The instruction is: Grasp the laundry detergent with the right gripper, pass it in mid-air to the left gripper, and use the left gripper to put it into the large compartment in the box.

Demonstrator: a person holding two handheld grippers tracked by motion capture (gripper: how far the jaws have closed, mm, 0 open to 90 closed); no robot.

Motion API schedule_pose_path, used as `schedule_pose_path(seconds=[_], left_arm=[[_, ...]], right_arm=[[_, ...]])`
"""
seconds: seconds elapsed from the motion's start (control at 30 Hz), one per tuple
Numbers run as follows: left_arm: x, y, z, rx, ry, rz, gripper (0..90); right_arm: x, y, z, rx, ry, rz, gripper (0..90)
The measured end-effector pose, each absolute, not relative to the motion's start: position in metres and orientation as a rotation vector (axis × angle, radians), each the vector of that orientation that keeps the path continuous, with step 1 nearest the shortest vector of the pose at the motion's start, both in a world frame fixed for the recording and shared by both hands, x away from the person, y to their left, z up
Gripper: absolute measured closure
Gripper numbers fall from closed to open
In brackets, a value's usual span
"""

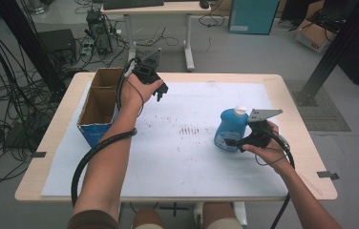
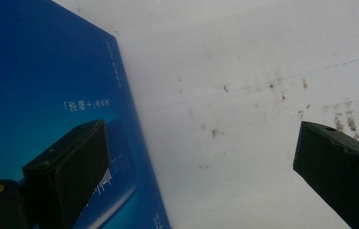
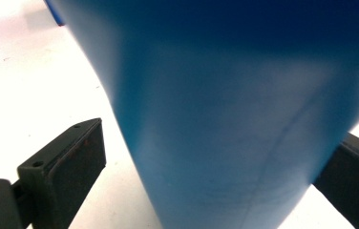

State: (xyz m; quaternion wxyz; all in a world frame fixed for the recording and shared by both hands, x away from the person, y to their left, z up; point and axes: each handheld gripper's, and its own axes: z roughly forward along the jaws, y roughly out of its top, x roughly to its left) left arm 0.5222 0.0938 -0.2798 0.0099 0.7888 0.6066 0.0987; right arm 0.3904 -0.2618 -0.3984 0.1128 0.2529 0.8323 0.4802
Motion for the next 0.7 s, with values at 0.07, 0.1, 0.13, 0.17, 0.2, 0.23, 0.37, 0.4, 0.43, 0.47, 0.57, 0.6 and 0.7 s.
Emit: schedule_pose_path(seconds=[0.07, 0.1, 0.13, 0.17, 0.2, 0.23, 0.37, 0.4, 0.43, 0.47, 0.57, 0.6, 0.7], left_arm=[[0.5221, 0.0934, -0.2805, 2.464, 1.896, 0.307, 5.5], [0.5221, 0.0931, -0.2810, 2.459, 1.898, 0.313, 5.4], [0.5223, 0.0933, -0.2810, 2.463, 1.896, 0.295, 5.4], [0.5224, 0.0931, -0.2813, 2.466, 1.895, 0.297, 5.4], [0.5225, 0.0930, -0.2813, 2.468, 1.893, 0.296, 5.5], [0.5223, 0.0927, -0.2815, 2.463, 1.894, 0.297, 5.4], [0.5225, 0.0928, -0.2817, 2.463, 1.893, 0.307, 5.5], [0.5228, 0.0930, -0.2816, 2.463, 1.894, 0.303, 5.5], [0.5228, 0.0931, -0.2818, 2.462, 1.893, 0.301, 5.5], [0.5228, 0.0931, -0.2818, 2.462, 1.893, 0.301, 5.5], [0.5225, 0.0931, -0.2822, 2.462, 1.893, 0.299, 5.4], [0.5225, 0.0933, -0.2825, 2.463, 1.891, 0.301, 5.5], [0.5222, 0.0943, -0.2831, 2.466, 1.893, 0.305, 5.5]], right_arm=[[0.3904, -0.2620, -0.3987, 0.747, 2.438, 1.411, 4.2], [0.3906, -0.2626, -0.3995, 0.746, 2.435, 1.412, 5.7], [0.3906, -0.2626, -0.3995, 0.746, 2.435, 1.412, 5.7], [0.3904, -0.2630, -0.4000, 0.740, 2.436, 1.413, 8.0], [0.3904, -0.2632, -0.4002, 0.736, 2.435, 1.413, 8.8], [0.3903, -0.2634, -0.4003, 0.737, 2.437, 1.414, 9.5], [0.3902, -0.2638, -0.4009, 0.736, 2.433, 1.420, 13.6], [0.3902, -0.2643, -0.4014, 0.729, 2.432, 1.421, 16.9], [0.3901, -0.2645, -0.4017, 0.730, 2.431, 1.422, 18.0], [0.3901, -0.2645, -0.4017, 0.730, 2.431, 1.422, 18.0], [0.3903, -0.2651, -0.4026, 0.735, 2.428, 1.414, 21.2], [0.3907, -0.2648, -0.4030, 0.727, 2.426, 1.419, 23.7], [0.3908, -0.2639, -0.4030, 0.712, 2.425, 1.422, 25.8]])
